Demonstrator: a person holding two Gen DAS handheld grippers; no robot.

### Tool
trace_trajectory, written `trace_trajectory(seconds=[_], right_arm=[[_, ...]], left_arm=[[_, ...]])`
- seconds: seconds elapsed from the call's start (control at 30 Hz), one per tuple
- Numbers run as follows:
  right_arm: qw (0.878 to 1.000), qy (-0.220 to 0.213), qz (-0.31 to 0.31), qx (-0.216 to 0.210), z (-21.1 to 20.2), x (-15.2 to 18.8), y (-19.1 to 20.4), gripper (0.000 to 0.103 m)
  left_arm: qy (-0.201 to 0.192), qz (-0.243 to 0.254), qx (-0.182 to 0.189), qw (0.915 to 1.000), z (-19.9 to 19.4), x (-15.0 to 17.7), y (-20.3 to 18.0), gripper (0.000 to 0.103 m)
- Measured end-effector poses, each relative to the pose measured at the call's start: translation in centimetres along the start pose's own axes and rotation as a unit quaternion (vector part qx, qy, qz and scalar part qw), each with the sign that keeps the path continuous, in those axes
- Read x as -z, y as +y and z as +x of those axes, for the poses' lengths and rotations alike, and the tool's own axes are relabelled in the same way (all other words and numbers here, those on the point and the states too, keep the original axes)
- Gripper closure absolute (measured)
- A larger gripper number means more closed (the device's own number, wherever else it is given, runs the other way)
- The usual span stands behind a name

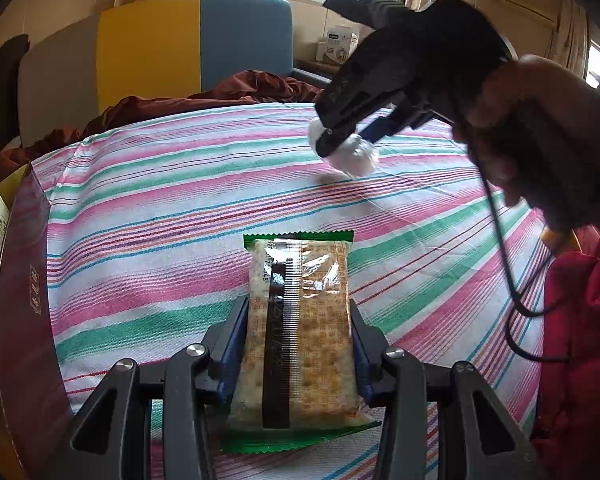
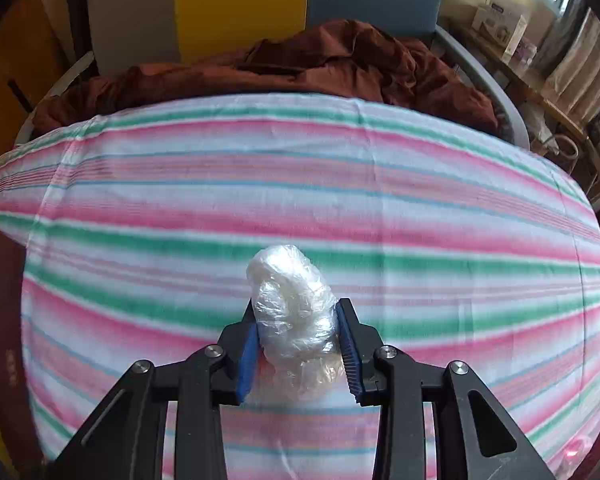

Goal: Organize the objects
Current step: 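Lift the cracker packet with the left tool and the bag bundle with the right tool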

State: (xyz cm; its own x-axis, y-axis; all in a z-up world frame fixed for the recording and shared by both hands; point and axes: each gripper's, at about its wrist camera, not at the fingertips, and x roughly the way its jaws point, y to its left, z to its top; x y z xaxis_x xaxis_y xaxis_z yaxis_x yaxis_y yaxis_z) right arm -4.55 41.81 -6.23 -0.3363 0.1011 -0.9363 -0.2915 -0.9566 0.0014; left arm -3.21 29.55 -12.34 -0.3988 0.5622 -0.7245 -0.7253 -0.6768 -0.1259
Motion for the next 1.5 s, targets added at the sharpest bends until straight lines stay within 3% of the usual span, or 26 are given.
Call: trace_trajectory(seconds=[0.2, 0.33, 1.5], right_arm=[[0.999, 0.001, 0.038, -0.037, -3.2, 6.8, 0.0, 0.066], [0.997, -0.001, 0.068, -0.049, -2.2, 9.4, -0.9, 0.066], [1.000, -0.006, 0.018, -0.001, 0.0, 8.3, 1.4, 0.065]], left_arm=[[0.000, 0.005, -0.006, 1.0000, -0.2, 0.3, -0.5, 0.058], [0.000, 0.007, -0.009, 0.9999, -0.2, 0.4, -0.9, 0.058], [-0.001, 0.012, -0.014, 0.9998, -0.4, 0.2, -0.6, 0.058]])
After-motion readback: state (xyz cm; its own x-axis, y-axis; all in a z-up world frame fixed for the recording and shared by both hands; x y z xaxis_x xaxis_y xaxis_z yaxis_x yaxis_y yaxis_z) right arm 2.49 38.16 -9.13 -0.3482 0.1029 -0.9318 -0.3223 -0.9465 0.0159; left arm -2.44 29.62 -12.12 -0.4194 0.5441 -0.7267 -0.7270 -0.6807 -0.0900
